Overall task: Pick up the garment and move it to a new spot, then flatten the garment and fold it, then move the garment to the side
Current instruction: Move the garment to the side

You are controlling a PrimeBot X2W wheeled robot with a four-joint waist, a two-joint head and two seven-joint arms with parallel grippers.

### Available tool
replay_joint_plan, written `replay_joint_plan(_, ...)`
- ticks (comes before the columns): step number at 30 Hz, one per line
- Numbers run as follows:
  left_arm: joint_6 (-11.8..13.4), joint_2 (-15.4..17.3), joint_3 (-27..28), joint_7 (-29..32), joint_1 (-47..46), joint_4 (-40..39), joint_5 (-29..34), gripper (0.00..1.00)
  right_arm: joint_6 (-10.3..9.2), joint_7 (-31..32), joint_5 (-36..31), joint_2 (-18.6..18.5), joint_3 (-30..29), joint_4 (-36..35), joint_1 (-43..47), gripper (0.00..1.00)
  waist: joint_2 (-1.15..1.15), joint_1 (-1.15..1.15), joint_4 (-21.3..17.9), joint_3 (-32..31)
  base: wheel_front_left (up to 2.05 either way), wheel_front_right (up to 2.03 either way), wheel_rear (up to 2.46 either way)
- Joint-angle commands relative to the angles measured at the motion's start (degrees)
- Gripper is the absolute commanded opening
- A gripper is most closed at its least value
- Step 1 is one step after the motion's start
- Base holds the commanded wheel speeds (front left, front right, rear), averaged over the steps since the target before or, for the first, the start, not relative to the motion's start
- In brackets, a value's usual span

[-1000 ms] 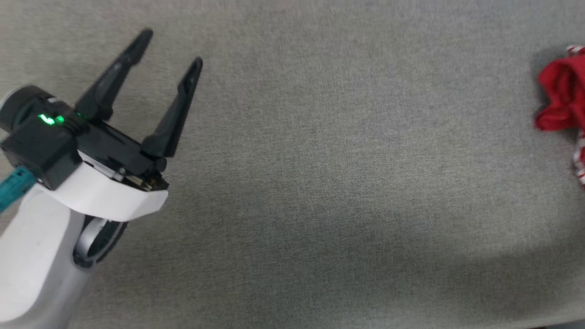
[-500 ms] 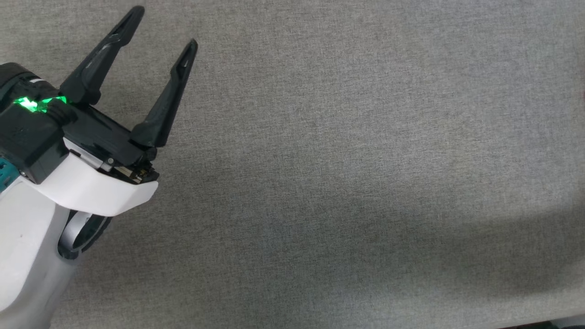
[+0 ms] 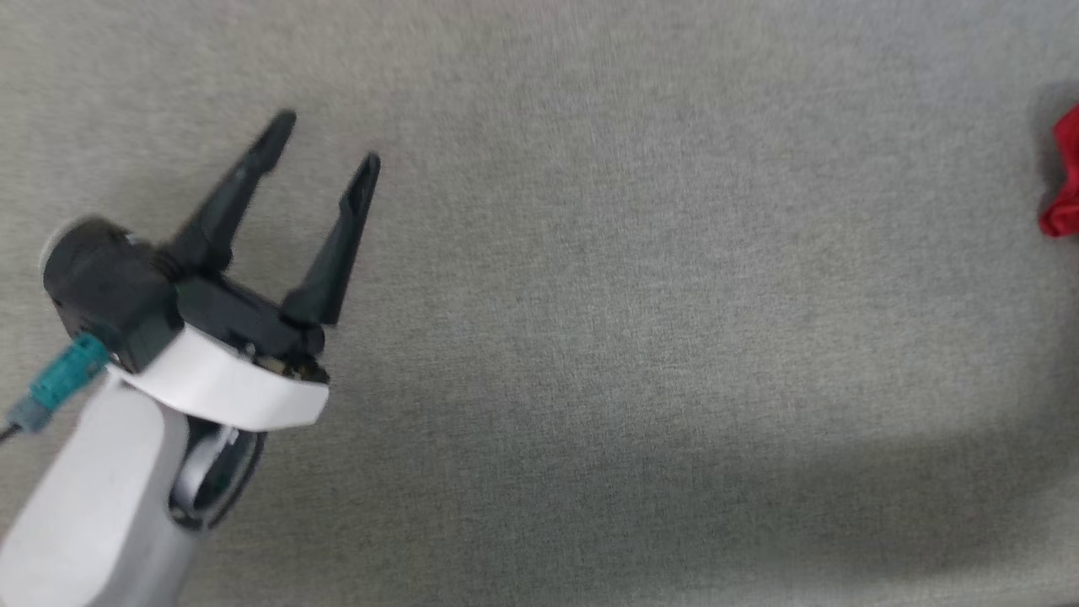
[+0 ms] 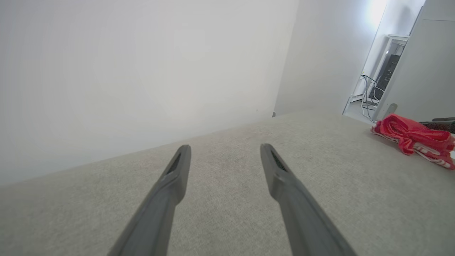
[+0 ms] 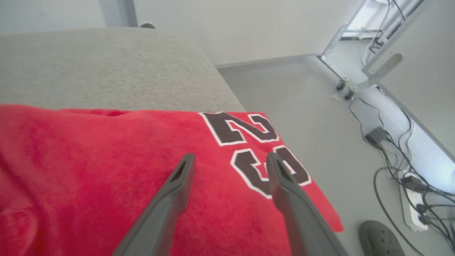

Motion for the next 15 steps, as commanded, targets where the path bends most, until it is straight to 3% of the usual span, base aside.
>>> replay_joint_plan(1,0.1,-1.0,0.5,-0.1,2.4,0.7,0.3,1.0,-0.04,-0.8,1.3,-0.2,2.4,-0.7,2.0,1.0,0.0,0.0,1.3,-4.2,0.0,0.0,0.0)
replay_joint_plan(15,0.1,-9.3,6.3,-0.1,17.7,7.5,0.7,1.0,-0.03,-7.1,12.4,3.2,22.8,-9.5,15.8,1.0,0.0,0.0,7.2,-19.5,0.0,0.0,0.0)
